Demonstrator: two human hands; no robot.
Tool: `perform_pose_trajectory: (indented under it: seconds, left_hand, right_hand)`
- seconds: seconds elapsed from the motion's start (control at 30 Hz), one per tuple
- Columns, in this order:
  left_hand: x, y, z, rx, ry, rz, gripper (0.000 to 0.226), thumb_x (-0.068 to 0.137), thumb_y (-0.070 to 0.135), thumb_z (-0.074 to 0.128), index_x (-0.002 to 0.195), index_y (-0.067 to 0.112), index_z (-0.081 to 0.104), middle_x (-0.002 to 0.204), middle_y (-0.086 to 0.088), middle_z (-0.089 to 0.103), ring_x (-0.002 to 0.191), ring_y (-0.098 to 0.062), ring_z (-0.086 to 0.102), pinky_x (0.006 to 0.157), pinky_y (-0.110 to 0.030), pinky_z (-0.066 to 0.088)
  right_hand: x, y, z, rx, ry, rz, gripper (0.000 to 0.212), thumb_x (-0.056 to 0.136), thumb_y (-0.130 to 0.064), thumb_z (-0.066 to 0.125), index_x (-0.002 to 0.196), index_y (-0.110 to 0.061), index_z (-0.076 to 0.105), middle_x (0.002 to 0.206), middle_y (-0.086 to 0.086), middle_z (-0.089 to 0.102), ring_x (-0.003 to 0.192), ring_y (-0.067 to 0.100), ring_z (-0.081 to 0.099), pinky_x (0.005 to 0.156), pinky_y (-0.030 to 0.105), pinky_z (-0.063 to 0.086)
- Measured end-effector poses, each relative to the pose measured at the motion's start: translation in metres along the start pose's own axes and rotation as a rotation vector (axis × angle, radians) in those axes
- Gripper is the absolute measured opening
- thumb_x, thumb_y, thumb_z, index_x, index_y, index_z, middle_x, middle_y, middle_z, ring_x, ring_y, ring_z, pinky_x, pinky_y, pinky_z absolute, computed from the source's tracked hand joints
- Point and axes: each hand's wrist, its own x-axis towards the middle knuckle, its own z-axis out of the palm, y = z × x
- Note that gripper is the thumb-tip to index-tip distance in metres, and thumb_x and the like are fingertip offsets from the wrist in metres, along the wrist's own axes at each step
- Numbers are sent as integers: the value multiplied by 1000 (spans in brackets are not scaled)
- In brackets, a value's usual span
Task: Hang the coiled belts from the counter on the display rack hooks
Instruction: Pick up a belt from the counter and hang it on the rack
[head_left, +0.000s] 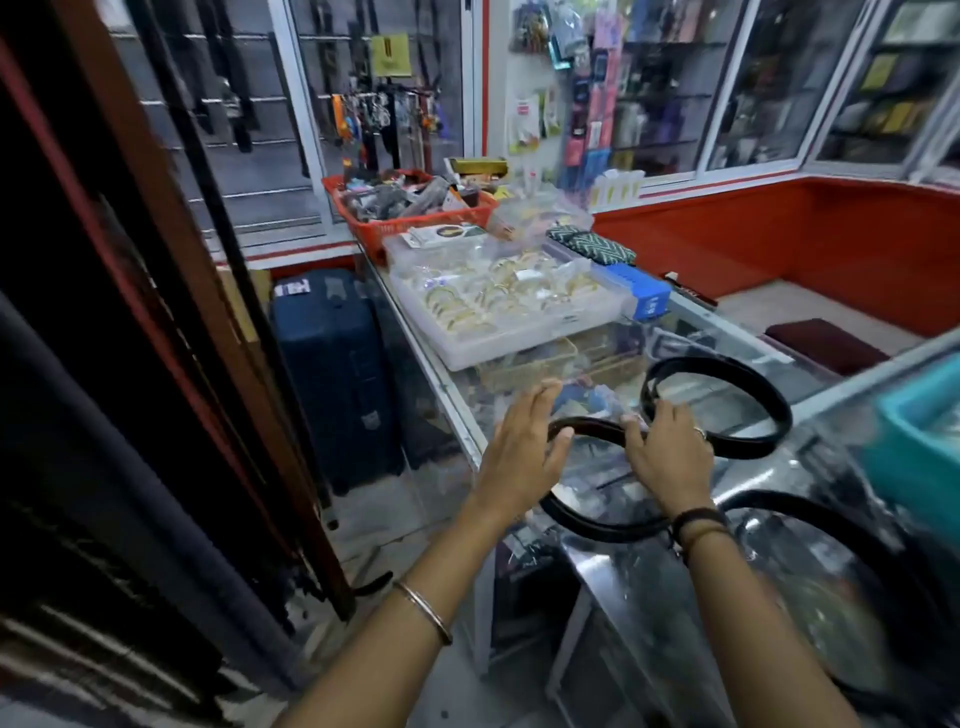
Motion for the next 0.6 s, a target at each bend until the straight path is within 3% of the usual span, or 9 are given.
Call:
perform_pose_trajectory:
  seconds: [0.1, 0.17, 0.27, 0.4, 0.5, 0.6]
  left_hand:
    - [10, -8, 21, 141, -183, -225, 65, 94, 31, 46, 149, 24, 13, 159, -12, 13, 146, -30, 14, 116, -47, 24]
    - [12, -14, 31, 226, -263, -334, 67, 91, 29, 48, 148, 21, 13, 153, -19, 20, 139, -37, 22, 112, -49, 31]
    - [21, -16, 36, 265, -268, -382, 60, 89, 22, 49, 144, 17, 23, 141, -17, 35, 129, -36, 35, 100, -49, 42]
    - [27, -15, 26, 286, -245, -410, 32, 91, 15, 49, 123, 10, 46, 126, -16, 48, 117, -37, 50, 92, -45, 46]
    - [19, -18, 4, 284, -191, -449, 30, 93, 23, 47, 120, 11, 47, 123, -15, 51, 113, -40, 52, 88, -44, 43]
    - [1, -27, -28, 214, -112, -481, 25, 94, 23, 41, 117, 16, 44, 119, -13, 51, 107, -40, 53, 81, -41, 41]
  right_hand:
    - [9, 14, 9, -66, -161, 71, 51, 89, -41, 54, 117, 1, 48, 124, 27, 52, 115, 45, 50, 92, 51, 43]
    - [12, 19, 13, -85, -221, 73, 49, 89, -39, 56, 115, 2, 50, 123, 26, 53, 116, 44, 49, 94, 49, 43]
    - [21, 18, 17, -78, -206, 39, 40, 87, -32, 60, 110, 0, 54, 118, 24, 56, 113, 42, 51, 91, 47, 45]
    - [30, 12, 19, -29, -269, 45, 35, 86, -32, 62, 97, 1, 59, 105, 22, 62, 102, 40, 58, 77, 42, 46]
    - [31, 0, 13, 119, -360, 21, 32, 85, -32, 63, 80, -1, 58, 82, 15, 60, 83, 34, 59, 64, 33, 39]
    - [26, -28, 5, 298, -448, -75, 29, 83, -29, 62, 69, -5, 52, 68, 12, 55, 70, 31, 54, 59, 38, 42]
